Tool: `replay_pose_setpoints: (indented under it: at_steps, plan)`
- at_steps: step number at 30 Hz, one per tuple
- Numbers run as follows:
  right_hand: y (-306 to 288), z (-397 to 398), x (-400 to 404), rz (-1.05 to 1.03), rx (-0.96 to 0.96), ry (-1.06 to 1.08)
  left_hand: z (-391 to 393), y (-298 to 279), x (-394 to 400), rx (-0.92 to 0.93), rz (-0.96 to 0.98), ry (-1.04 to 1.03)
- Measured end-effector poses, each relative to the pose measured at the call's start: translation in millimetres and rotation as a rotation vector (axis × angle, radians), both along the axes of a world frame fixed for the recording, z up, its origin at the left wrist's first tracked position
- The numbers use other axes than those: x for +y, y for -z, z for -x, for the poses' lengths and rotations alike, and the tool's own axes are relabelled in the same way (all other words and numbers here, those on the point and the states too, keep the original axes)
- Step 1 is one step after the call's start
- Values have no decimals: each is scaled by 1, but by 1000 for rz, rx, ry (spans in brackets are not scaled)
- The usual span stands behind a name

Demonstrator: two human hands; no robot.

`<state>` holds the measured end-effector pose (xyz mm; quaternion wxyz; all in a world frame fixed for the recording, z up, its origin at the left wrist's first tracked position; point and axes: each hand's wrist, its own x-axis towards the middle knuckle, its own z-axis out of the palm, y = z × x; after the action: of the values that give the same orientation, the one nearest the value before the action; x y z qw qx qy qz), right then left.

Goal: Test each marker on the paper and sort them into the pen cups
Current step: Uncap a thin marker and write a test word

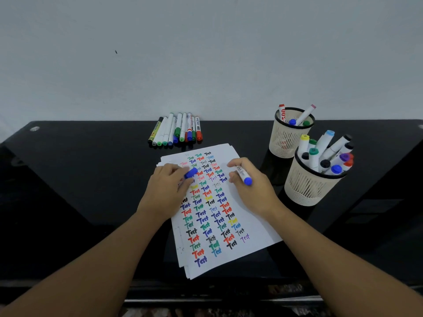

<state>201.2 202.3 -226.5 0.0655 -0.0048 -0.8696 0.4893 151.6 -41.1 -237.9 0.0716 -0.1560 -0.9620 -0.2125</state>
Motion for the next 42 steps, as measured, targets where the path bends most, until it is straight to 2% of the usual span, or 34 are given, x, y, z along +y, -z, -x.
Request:
replay_pose_setpoints:
  at_steps: [4,6,9,12,14,15,17,19,31,42]
  plan:
    - [-2,5,0,-171,-100,-135,-2,3,-1,89,-23,35]
    - [-7,7,0,-126,-142,-166,-3,1,0,87,-13,44]
    - [-17,7,-1,-2,-43,-140,-5,0,0,74,-17,36]
    - [-22,14,-3,-2,3,-110,-8,-2,-1,62,-52,25]
    - [-21,18,-4,-83,-71,-169,-11,-3,0,51,-71,14]
    - [-21,18,-4,-192,-90,-183,-11,-4,0,47,-83,10]
    - [-19,19,-4,-428,-67,-183,-12,-5,0,50,-98,5]
    - [-17,20,-4,-528,-18,-189,-12,-4,0,54,-105,10]
    - [-11,29,-17,-550,58,-222,-15,-5,-2,107,-100,77]
    - [-25,27,-16,-803,128,-327,-19,-5,-3,212,-47,202]
